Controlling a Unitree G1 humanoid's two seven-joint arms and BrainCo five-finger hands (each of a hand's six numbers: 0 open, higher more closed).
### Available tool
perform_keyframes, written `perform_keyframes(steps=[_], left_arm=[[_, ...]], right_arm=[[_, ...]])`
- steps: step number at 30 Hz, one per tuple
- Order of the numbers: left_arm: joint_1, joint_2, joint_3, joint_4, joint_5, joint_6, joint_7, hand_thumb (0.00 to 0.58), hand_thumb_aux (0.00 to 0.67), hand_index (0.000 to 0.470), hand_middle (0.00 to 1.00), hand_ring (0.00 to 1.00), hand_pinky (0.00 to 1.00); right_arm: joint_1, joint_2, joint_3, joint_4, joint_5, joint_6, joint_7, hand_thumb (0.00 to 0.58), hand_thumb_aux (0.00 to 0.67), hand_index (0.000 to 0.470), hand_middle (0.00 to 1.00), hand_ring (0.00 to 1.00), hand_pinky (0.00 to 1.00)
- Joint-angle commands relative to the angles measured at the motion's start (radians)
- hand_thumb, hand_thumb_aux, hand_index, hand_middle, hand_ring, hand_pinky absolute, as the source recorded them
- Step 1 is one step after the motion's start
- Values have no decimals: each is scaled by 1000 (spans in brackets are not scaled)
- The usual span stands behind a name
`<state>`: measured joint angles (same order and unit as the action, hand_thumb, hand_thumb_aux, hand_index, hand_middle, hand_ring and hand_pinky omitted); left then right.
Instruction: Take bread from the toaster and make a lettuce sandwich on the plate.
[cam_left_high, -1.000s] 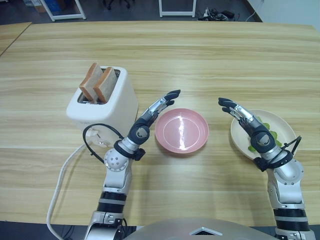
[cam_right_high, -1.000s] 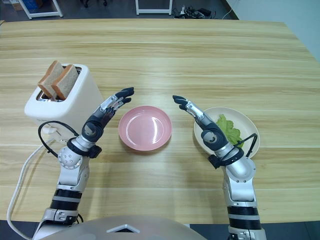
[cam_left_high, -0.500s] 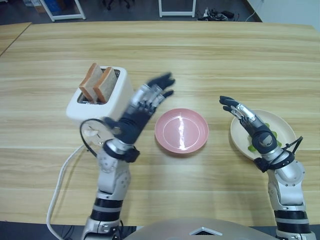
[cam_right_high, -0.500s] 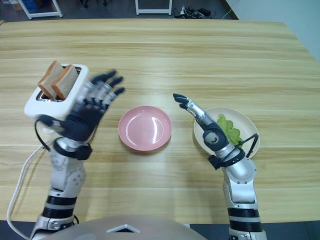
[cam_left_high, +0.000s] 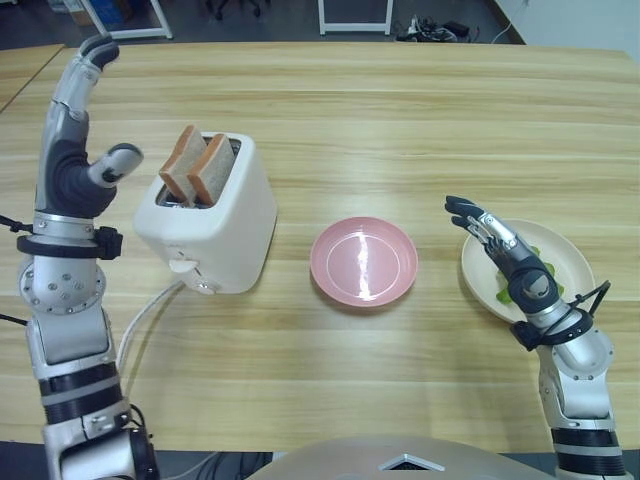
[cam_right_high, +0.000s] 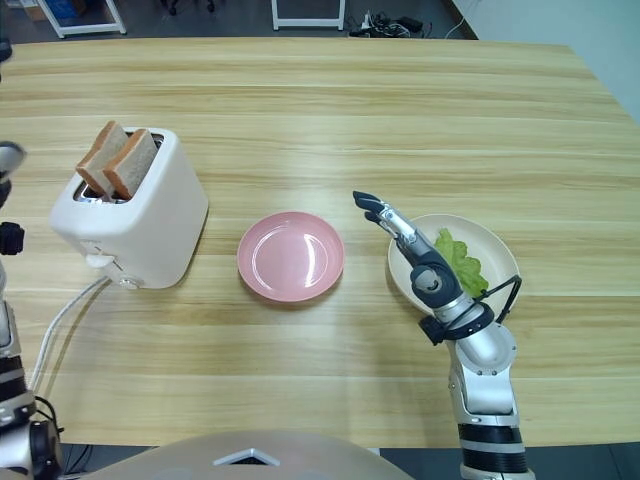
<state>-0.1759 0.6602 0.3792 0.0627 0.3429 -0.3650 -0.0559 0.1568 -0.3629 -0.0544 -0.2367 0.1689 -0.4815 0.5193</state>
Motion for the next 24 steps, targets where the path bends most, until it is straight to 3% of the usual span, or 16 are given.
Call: perform_keyframes(steps=[1,13,14,15,16,18,19,21,24], left_arm=[[-51,35,-99,253,130,39,91,0,0,0,0,0,0],[-155,53,-239,510,152,25,192,0,0,0,0,0,0],[-157,55,-244,512,147,22,193,100,60,42,0,0,0],[-158,57,-248,511,141,18,194,343,242,170,0,0,0],[-157,58,-250,510,136,16,195,449,352,247,0,0,0],[-156,62,-251,505,128,13,197,527,468,328,0,0,0],[-153,64,-251,500,121,10,195,528,470,330,0,0,0],[-144,64,-250,485,99,0,184,575,607,426,0,0,0],[-137,65,-253,474,85,-4,176,580,670,470,0,0,0]], right_arm=[[14,-15,-17,3,7,-5,-1,0,0,0,0,0,0],[19,-23,-24,7,17,-9,2,0,0,0,0,0,0],[19,-22,-24,6,17,-8,1,0,0,0,0,0,0],[20,-22,-23,5,17,-7,1,0,0,0,0,0,0],[20,-22,-23,4,17,-7,1,0,0,0,0,0,0],[22,-22,-22,1,17,-5,1,0,0,0,0,0,0],[23,-22,-22,1,17,-5,1,0,0,0,0,0,0],[25,-21,-22,4,17,-7,1,0,0,0,0,0,0],[26,-21,-22,6,18,-7,1,0,0,0,0,0,0]])
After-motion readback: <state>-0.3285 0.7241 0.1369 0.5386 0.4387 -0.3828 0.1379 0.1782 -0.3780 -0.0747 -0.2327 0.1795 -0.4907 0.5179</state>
